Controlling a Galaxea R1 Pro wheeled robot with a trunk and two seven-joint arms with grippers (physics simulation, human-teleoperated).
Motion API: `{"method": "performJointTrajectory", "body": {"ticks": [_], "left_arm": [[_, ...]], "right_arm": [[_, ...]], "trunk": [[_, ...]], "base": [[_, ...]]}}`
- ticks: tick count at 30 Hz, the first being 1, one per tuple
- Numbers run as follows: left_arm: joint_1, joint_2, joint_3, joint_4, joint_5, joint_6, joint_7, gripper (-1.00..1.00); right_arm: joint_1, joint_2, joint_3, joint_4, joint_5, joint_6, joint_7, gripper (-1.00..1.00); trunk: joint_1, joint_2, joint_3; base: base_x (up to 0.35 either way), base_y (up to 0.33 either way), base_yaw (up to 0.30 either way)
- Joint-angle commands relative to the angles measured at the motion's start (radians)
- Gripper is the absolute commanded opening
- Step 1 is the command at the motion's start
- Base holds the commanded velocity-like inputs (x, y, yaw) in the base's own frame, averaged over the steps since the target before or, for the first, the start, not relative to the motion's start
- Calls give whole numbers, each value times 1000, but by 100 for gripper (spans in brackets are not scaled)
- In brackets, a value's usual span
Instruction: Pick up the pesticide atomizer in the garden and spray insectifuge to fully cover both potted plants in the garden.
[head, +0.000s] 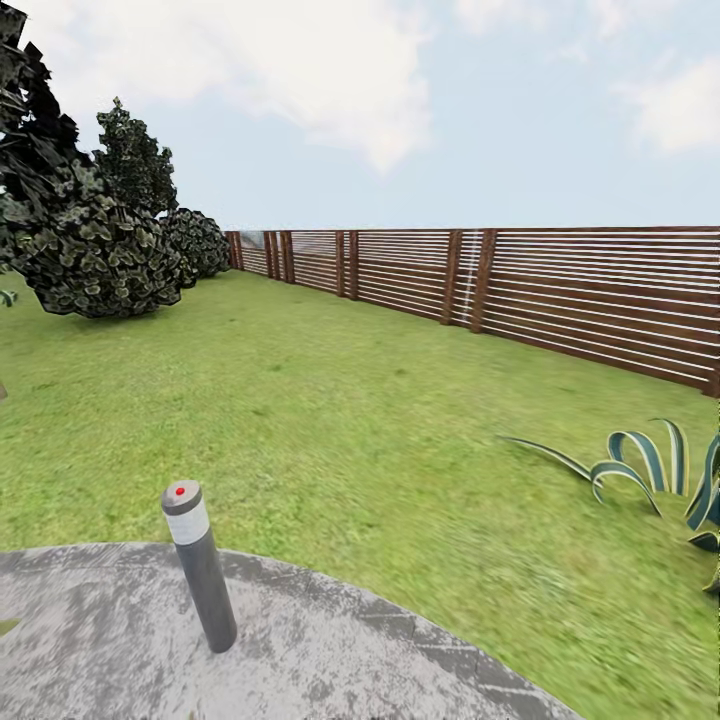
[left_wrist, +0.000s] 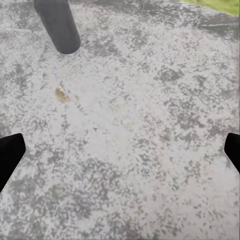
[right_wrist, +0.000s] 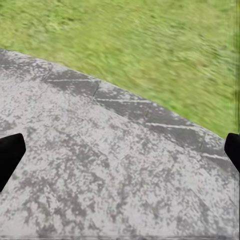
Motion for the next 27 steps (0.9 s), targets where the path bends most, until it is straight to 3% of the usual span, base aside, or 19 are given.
{"method": "performJointTrajectory", "body": {"ticks": [1,5,11,22,27], "left_arm": [[-2,1,1,-3,1,-4,1,100],[-5,15,10,-6,1,-5,2,100],[-4,29,56,1,2,-6,2,100],[-21,25,59,-25,8,-5,7,100],[-25,31,61,-23,40,-6,7,100]], "right_arm": [[-1,-5,0,2,-1,-3,-1,100],[-1,-15,-1,4,-2,-4,0,100],[-1,-18,1,3,1,-4,4,100],[-1,-21,-1,0,-1,-6,-1,100],[-1,-20,-8,2,-3,-6,-2,100]], "trunk": [[0,-1,-1],[0,-1,-1],[0,-1,-1],[0,-1,-2],[0,-1,-6]], "base": [[-242,0,0],[-296,-10,0],[-288,-160,0],[-178,-184,37],[-21,-19,224]]}}
